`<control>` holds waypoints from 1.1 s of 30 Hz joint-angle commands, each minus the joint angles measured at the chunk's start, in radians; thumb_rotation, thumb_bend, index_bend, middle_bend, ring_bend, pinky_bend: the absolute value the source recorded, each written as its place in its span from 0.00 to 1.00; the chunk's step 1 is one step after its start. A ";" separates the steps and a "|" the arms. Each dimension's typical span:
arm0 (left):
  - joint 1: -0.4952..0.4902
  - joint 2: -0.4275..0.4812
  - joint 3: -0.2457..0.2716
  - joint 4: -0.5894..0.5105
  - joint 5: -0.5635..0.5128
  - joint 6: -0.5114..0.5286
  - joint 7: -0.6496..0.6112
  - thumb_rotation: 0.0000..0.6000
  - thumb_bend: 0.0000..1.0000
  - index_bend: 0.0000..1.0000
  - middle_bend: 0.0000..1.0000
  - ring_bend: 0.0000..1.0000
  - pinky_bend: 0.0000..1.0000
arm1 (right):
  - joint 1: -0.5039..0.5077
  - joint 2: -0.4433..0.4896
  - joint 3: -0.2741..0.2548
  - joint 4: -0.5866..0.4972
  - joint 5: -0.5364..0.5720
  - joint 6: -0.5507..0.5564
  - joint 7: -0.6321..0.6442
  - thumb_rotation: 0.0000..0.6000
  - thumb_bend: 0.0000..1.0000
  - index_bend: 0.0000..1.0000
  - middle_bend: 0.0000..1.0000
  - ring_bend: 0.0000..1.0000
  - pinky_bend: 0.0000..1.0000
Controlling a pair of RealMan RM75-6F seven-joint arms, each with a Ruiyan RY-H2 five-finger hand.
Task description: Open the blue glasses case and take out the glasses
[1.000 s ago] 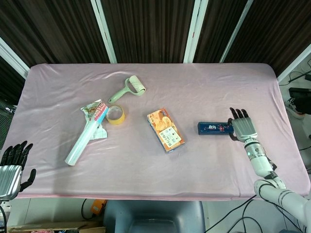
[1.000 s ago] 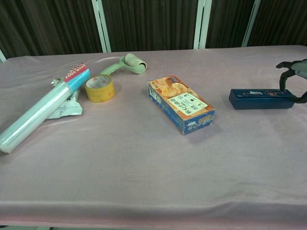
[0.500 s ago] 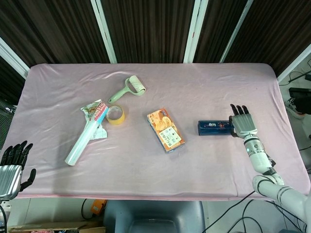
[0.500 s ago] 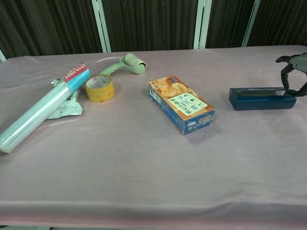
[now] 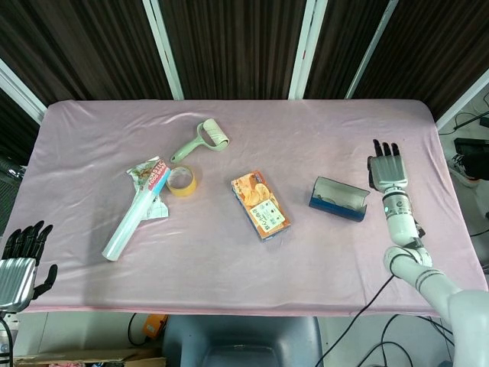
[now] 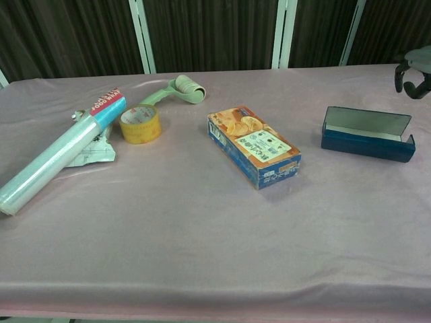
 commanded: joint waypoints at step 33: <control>0.018 0.005 -0.004 -0.010 -0.002 0.036 -0.005 1.00 0.42 0.00 0.00 0.00 0.03 | -0.021 0.208 -0.141 -0.565 -0.033 0.033 -0.020 1.00 0.44 0.49 0.02 0.00 0.00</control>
